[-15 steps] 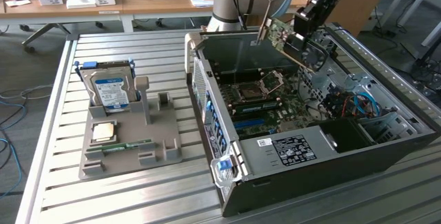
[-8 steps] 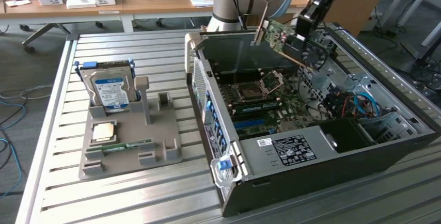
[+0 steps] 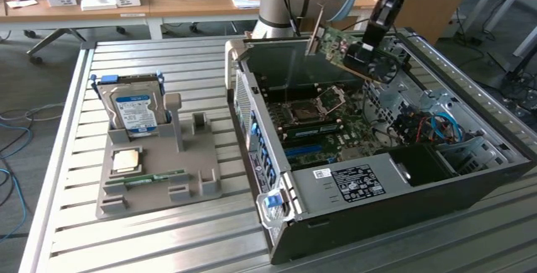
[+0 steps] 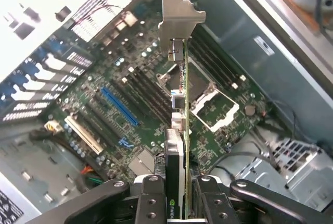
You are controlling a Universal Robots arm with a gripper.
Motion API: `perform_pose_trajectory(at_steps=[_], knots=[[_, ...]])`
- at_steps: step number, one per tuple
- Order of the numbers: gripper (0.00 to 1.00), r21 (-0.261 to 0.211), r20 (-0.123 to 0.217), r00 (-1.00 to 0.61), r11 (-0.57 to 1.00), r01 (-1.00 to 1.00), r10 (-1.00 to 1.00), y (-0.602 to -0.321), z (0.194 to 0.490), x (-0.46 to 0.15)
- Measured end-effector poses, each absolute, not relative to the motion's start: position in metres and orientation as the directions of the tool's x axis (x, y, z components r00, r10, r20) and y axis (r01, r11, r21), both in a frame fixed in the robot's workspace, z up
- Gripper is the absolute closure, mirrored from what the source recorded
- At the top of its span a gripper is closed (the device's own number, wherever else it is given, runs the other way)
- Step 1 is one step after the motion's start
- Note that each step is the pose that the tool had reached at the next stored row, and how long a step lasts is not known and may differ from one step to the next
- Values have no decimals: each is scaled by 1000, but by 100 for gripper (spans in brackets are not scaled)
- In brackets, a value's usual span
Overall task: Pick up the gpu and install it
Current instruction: 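Insert the gpu into the slot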
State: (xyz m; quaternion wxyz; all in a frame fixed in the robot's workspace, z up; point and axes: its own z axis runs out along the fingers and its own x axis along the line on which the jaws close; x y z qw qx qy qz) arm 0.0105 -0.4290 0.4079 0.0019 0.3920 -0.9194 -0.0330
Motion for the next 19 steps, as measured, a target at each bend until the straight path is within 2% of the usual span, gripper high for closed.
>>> perform_pose_trajectory(at_steps=[19], knots=[[73, 62, -22, -407, 405, -912, -913, -429, 408, 11]])
